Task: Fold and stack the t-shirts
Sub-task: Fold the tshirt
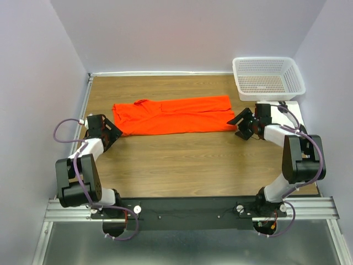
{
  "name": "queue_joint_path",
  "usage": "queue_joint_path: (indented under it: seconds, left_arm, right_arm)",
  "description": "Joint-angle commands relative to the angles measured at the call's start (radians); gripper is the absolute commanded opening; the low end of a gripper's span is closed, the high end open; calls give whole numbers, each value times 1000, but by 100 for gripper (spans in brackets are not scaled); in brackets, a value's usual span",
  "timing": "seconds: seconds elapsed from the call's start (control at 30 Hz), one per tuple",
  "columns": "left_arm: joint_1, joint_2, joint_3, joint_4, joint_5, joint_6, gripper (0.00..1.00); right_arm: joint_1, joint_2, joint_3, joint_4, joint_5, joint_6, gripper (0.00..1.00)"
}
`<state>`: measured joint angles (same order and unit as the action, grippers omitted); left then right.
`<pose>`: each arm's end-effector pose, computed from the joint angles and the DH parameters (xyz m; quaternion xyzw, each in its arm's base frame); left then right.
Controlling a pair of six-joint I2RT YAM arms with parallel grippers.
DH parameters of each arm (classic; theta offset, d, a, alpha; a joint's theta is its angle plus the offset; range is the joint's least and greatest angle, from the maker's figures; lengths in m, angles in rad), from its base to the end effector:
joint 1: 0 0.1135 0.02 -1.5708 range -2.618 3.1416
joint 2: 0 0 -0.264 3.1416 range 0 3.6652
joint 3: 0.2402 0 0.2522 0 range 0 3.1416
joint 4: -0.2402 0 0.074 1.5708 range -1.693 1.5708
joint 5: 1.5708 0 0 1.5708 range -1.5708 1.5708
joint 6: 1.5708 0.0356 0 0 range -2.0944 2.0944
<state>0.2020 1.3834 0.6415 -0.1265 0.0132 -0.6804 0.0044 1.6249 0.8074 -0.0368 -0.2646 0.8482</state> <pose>0.2575 0.0523 0.1679 -0.3989 0.8500 -0.0875 0.3328 0.3167 0.0107 0.1578 0.3380 0.8659 0.2562 0.2654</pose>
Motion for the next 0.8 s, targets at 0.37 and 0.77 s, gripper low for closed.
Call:
queue_joint_path:
  seconds: [0.37,0.77]
  left_arm:
    - [11,112,49,120,-39,-88,67]
    - [13,137,64,119,-51,-67,43]
  right_arm:
    - [0,47,-66,124,53,97,73]
    - [0,118,-77,155,68,95,55]
